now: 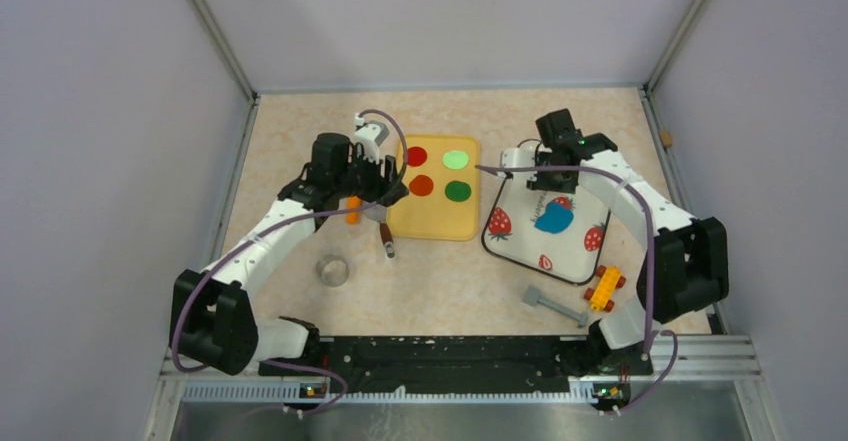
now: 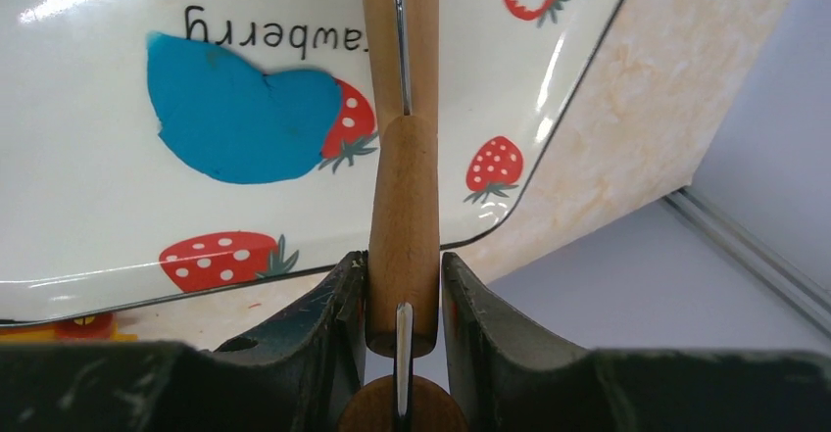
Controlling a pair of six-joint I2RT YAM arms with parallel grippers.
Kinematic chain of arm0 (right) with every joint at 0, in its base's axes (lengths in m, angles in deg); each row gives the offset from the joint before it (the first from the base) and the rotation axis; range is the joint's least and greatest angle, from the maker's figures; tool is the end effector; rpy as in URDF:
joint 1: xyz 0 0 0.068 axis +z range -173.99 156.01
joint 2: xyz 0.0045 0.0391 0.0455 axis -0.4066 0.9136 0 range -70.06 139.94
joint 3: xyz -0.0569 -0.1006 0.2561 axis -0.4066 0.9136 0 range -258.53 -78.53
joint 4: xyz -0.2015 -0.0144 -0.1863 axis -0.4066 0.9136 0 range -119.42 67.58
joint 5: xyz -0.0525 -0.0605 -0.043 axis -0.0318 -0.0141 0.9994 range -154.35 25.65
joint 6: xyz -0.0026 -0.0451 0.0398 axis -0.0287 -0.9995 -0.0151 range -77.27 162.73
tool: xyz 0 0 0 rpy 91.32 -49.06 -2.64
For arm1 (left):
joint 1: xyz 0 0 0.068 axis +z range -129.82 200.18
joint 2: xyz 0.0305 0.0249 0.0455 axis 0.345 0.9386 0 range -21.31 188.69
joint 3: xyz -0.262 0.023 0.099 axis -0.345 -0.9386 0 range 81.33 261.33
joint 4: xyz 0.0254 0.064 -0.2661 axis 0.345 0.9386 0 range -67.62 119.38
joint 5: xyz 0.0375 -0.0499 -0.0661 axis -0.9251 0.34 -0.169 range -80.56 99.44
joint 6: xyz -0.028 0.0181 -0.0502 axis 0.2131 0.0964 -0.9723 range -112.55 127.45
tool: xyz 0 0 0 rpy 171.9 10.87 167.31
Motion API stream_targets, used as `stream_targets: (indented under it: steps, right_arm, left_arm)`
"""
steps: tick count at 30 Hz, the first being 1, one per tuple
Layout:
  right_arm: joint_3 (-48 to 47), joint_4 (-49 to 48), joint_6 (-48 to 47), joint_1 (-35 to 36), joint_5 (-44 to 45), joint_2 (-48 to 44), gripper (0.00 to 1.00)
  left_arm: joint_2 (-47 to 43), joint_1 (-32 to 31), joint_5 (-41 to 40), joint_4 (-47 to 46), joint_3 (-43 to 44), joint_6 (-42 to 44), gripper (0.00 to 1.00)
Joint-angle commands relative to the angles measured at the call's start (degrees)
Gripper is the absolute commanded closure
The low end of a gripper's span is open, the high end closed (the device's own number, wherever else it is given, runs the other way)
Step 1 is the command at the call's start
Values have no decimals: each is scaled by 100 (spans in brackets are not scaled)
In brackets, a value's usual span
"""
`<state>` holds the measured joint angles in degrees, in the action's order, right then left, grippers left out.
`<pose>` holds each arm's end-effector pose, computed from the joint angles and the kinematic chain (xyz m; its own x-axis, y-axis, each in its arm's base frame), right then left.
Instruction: Roll out the dumpling wrappers from the dough
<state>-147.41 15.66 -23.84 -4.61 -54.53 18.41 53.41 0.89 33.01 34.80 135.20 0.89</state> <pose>0.3115 0.1015 0.2489 -0.1022 -0.9944 -0.0287 -0.8849 0.1040 -0.4540 0.2847 -0.1185 0.2770 -0.5852 0.0937 -0.8054 0.5550 0.7705 -0.3136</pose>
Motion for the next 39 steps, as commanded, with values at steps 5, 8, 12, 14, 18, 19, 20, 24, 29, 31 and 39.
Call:
stream_targets:
  steps: [5, 8, 12, 14, 18, 19, 20, 24, 29, 31, 39]
  right_arm:
    - [-1291, 1184, 272, 350, -221, -669, 100]
    - [-981, 1499, 261, 446, -433, -853, 100]
    - [-379, 1490, 150, 462, -461, -1050, 100]
    - [-73, 1378, 85, 460, -445, -1128, 100]
    - [456, 1179, -23, 454, -374, -1184, 100]
    - [506, 1163, -32, 454, -382, -1206, 100]
    - [518, 1168, -51, 453, -412, -1235, 100]
    - [240, 1292, -171, 457, -382, -1309, 100]
    - [-158, 1253, -473, 346, -326, -1250, 100]
    - [-123, 1146, -577, 192, -334, -1172, 100]
    - [889, 1289, -949, -48, -683, -1415, 100]
  left_arm:
    - [-156, 72, 71, -321, -7, -34, 37]
    - [-166, 117, 72, -371, -13, -48, 37]
    - [-198, 144, 108, -351, -28, -75, 37]
    - [-220, 145, 115, -359, -55, -85, 37]
    - [-255, 161, 143, -381, -111, -116, 37]
    - [-268, 167, 150, -375, -118, -121, 37]
    - [-287, 171, 155, -362, -122, -109, 37]
    - [-309, 197, 160, -346, -156, -113, 37]
    - [-308, 210, 187, -370, -164, -128, 37]
    - [-288, 215, 195, -402, -174, -134, 37]
    - [-377, 247, 170, -352, -239, -97, 37]
